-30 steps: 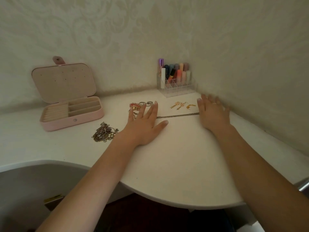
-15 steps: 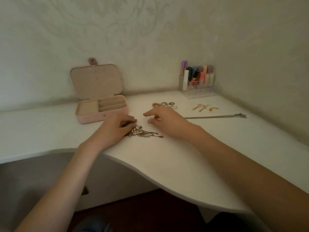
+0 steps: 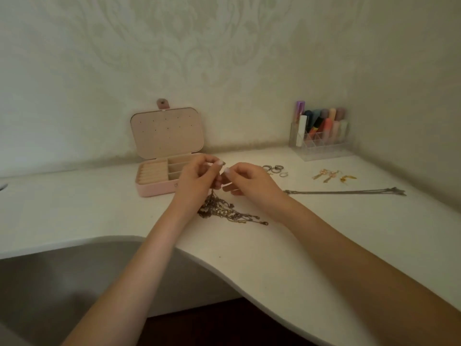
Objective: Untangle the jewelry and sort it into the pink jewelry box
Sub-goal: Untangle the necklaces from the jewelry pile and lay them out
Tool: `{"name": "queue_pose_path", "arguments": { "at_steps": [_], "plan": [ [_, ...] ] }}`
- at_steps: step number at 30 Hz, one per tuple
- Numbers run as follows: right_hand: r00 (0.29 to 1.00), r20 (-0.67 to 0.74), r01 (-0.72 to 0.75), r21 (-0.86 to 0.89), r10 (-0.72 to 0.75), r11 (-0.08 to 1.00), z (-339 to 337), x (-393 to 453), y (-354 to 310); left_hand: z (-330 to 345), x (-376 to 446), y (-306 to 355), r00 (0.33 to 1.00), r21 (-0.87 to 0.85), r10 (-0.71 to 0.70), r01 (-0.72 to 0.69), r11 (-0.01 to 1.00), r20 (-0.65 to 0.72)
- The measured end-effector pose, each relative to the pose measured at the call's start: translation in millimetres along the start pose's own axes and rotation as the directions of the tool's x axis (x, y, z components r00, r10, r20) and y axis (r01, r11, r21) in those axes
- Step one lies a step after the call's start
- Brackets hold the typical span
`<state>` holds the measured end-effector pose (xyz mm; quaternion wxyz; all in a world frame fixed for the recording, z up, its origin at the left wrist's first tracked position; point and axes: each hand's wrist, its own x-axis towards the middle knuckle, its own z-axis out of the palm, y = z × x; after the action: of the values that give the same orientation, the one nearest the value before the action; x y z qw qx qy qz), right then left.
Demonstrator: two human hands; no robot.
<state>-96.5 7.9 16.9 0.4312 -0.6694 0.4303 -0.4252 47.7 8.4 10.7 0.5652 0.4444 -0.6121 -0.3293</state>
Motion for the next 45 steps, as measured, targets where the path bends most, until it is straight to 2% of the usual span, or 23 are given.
{"name": "queue_pose_path", "arguments": {
  "at_steps": [3, 7, 10, 15, 19, 22, 31, 41, 45],
  "plan": [
    [0.999, -0.005, -0.042, 0.208, 0.044, 0.977, 1, 1, -1, 3, 0, 1, 0.997, -0.126, -0.043, 0.052, 0.991, 0.07],
    [0.998, 0.006, -0.064, 0.251, 0.064, 0.966, -1, 0, 1, 1, -2, 1, 0.992, -0.155, -0.057, 0.075, 0.985, 0.115],
    [0.997, 0.03, -0.079, 0.301, 0.073, 0.95, -1, -2, 2, -1, -5, 0, 0.991, -0.178, -0.097, 0.113, 0.977, 0.095],
    [0.999, -0.02, -0.034, 0.222, 0.039, 0.975, -11, -5, -1, 0, -8, 0, 0.981, -0.267, -0.111, 0.151, 0.952, 0.158],
    [0.995, -0.028, -0.081, 0.328, 0.095, 0.941, -20, -4, -1, 2, -9, 0, 0.989, -0.192, -0.084, 0.106, 0.976, 0.121],
    [0.996, -0.026, -0.072, 0.342, 0.086, 0.937, -21, -2, -4, 2, -7, -2, 0.995, -0.155, -0.064, 0.075, 0.985, 0.077],
    [0.99, -0.135, -0.011, 0.172, 0.035, 0.985, -21, -7, -4, 7, -13, 2, 0.989, -0.169, -0.099, 0.116, 0.979, 0.109],
    [0.992, -0.119, -0.007, 0.2, 0.031, 0.98, -20, -9, -9, 4, -14, 2, 0.993, -0.137, -0.073, 0.084, 0.987, 0.09],
    [0.997, -0.044, -0.054, 0.269, 0.069, 0.962, -22, -10, -7, 4, -15, 4, 0.992, -0.169, -0.079, 0.094, 0.981, 0.097]
  ]
}}
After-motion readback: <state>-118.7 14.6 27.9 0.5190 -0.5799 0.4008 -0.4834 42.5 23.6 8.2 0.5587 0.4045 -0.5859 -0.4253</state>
